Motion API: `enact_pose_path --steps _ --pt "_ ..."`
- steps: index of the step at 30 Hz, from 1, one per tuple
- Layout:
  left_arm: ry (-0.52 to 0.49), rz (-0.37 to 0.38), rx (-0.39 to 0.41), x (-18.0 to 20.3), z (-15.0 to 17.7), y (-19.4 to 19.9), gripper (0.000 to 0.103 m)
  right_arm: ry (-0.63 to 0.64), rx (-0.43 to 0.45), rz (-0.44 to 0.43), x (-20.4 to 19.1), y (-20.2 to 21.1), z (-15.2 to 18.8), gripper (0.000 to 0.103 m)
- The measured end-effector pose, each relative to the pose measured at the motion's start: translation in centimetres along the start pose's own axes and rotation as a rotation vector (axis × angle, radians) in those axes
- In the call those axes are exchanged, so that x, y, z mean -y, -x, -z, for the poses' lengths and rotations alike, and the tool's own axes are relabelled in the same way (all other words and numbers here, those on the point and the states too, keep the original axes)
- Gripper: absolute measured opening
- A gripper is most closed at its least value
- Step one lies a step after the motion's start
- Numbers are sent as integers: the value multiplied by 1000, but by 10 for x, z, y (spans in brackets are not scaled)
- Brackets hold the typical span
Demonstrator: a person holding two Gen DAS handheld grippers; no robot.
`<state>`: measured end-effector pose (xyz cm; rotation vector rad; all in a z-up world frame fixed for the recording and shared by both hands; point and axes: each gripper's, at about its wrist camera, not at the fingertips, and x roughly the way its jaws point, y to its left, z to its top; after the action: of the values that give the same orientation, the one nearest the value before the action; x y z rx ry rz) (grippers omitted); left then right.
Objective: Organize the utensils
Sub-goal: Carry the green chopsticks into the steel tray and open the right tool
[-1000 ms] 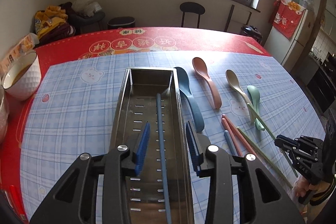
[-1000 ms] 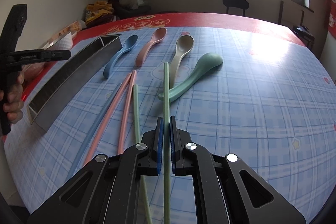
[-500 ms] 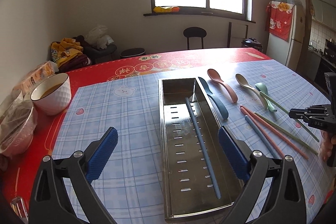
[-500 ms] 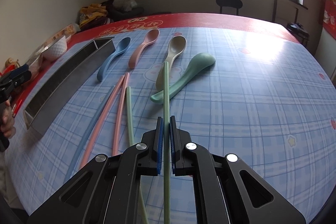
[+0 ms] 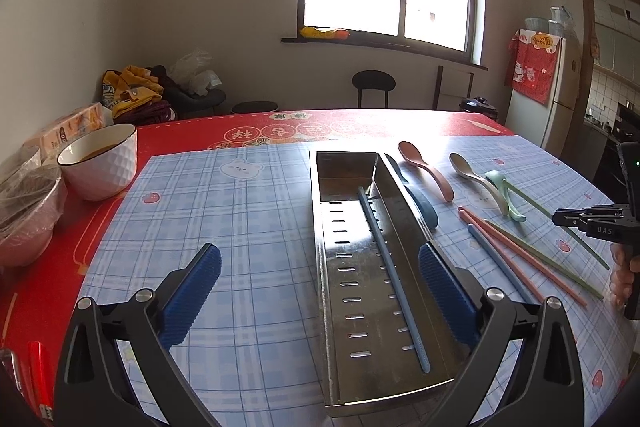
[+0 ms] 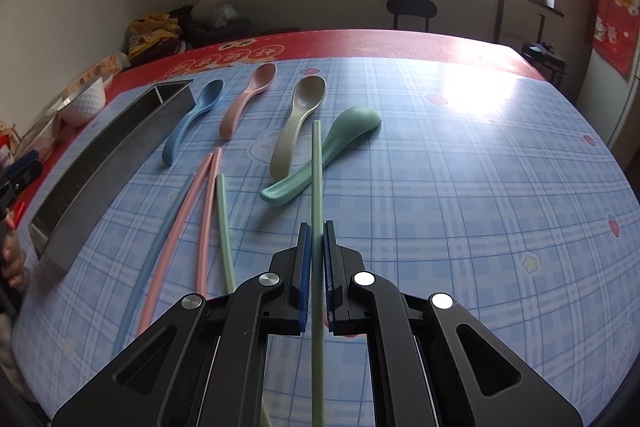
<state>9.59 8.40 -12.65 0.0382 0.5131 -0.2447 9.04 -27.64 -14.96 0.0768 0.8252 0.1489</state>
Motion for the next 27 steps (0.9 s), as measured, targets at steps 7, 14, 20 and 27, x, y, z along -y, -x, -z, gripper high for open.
enact_pose_path --steps 7,14,20,27 --pt "67 -34 14 -13 -2 4 97 -101 5 -38 -23 13 -24 6" --pt "156 -83 -2 -34 -3 2 97 -118 -36 -158 -98 -7 -55 6" --pt "176 -90 -13 -39 -2 0 97 -103 -65 -209 -162 -32 -83 6" --pt "223 -104 -50 -51 0 -9 97 -81 -165 -135 -208 -77 -97 6"
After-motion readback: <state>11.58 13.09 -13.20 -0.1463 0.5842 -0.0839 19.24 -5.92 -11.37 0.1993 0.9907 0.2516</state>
